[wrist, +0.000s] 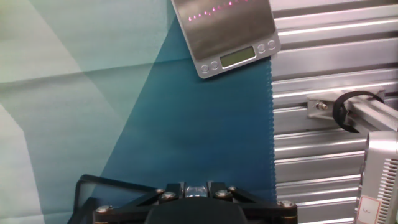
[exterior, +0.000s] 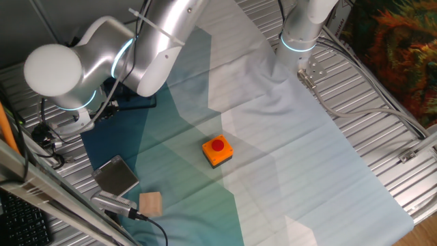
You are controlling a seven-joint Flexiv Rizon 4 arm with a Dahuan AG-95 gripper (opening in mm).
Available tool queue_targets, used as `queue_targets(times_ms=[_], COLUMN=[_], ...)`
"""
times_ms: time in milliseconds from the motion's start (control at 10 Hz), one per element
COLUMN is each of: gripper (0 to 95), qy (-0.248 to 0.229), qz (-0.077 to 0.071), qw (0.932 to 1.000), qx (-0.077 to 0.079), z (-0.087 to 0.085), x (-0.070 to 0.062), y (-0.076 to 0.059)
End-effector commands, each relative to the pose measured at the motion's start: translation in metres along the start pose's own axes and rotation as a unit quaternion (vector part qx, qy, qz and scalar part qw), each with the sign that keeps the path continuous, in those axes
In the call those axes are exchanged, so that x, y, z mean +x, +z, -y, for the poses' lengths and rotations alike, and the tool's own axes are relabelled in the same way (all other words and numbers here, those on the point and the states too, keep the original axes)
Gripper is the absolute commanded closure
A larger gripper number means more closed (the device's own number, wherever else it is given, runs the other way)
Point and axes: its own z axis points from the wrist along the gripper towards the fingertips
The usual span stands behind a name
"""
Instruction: Take the cup off the cup rack
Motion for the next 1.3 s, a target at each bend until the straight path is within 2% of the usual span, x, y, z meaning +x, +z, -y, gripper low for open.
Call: queue_targets(times_ms=[100, 400, 600, 800, 900, 1000, 1300], gripper=[95.0, 95.0, 95.0, 95.0, 95.0, 95.0, 95.0], qy=[0.0, 0.001, 0.0, 0.008, 0.015, 0.017, 0.014], qz=[-0.002, -0.009, -0.008, 0.004, 0.017, 0.02, 0.013], qw=[1.0, 1.0, 1.0, 1.0, 0.9997, 0.9997, 0.9998], qx=[-0.001, -0.002, -0.002, -0.002, -0.002, -0.003, -0.004], z=[-0.0012, -0.0024, -0.0024, -0.0017, -0.0007, 0.0003, 0.002], x=[0.0003, 0.0001, 0.0001, -0.0002, -0.0008, -0.0014, -0.0036], y=[-0.0009, -0.0025, -0.0025, -0.0029, -0.0037, -0.0045, -0.0088])
